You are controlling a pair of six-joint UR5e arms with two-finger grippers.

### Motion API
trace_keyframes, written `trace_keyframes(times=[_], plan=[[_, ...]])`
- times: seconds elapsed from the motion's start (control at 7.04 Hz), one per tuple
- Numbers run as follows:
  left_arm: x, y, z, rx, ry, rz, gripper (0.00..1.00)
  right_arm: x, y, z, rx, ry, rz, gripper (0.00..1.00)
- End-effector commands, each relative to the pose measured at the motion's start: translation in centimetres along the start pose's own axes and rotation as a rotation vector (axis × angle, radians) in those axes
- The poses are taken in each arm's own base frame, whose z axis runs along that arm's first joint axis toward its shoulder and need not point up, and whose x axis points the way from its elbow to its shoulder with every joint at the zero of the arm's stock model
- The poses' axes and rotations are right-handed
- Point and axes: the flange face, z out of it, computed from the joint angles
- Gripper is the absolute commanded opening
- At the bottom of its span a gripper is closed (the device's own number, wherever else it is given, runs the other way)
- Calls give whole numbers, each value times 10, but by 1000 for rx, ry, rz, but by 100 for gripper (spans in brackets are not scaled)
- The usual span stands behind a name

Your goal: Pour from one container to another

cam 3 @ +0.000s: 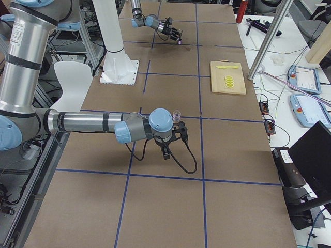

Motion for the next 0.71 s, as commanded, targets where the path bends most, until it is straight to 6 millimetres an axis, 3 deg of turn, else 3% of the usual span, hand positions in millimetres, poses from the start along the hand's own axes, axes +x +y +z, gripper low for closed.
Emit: trace_keyframes(times=[0.0, 0.28, 0.57], plan=[[-4, 4, 2, 2, 5, -9, 65, 0, 0, 0, 0, 0, 0, 100], [-4, 2, 0, 6, 24, -36, 49, -1, -1, -1, 2, -2, -3, 100], [-1, 0, -2, -12, 48, -60, 17, -2, -1, -1, 3, -2, -4, 100]])
